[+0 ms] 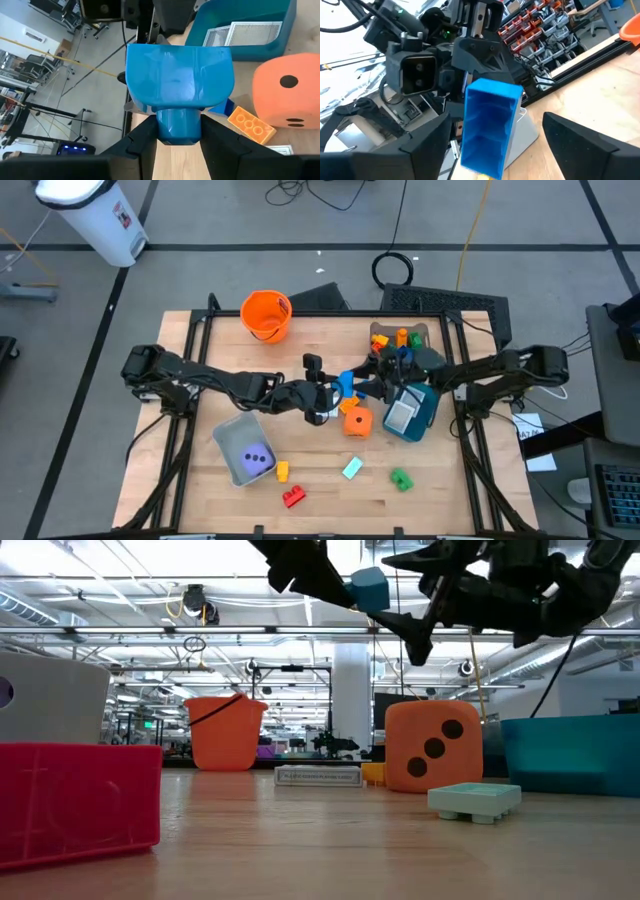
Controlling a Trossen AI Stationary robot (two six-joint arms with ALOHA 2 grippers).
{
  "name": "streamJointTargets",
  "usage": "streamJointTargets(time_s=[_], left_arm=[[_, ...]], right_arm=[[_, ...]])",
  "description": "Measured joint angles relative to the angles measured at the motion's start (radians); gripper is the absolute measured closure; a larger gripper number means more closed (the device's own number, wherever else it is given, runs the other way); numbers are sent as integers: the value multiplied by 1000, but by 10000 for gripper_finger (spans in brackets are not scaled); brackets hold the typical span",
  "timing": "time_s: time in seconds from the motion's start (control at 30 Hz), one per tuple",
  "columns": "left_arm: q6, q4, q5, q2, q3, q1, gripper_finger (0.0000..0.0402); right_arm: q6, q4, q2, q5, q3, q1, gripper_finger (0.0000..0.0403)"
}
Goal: Pick & Place Toys
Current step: Put the blue game piece into the black bin
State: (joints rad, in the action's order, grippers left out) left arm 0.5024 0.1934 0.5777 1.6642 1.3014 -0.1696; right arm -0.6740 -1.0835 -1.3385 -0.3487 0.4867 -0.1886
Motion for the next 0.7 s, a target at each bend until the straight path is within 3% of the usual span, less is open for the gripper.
streamJointTargets(time_s=[0.2, 0.37, 0.7], left_arm=[[9, -1, 14, 0, 0, 7, 278], [-9, 1, 16, 0, 0, 25, 259], [-15, 5, 17, 0, 0, 29, 277]], right_arm=[[-21, 7, -51, -21, 44, 6, 81], [8, 23, -52, -10, 63, 28, 88], [6, 58, -52, 91, 64, 39, 163]])
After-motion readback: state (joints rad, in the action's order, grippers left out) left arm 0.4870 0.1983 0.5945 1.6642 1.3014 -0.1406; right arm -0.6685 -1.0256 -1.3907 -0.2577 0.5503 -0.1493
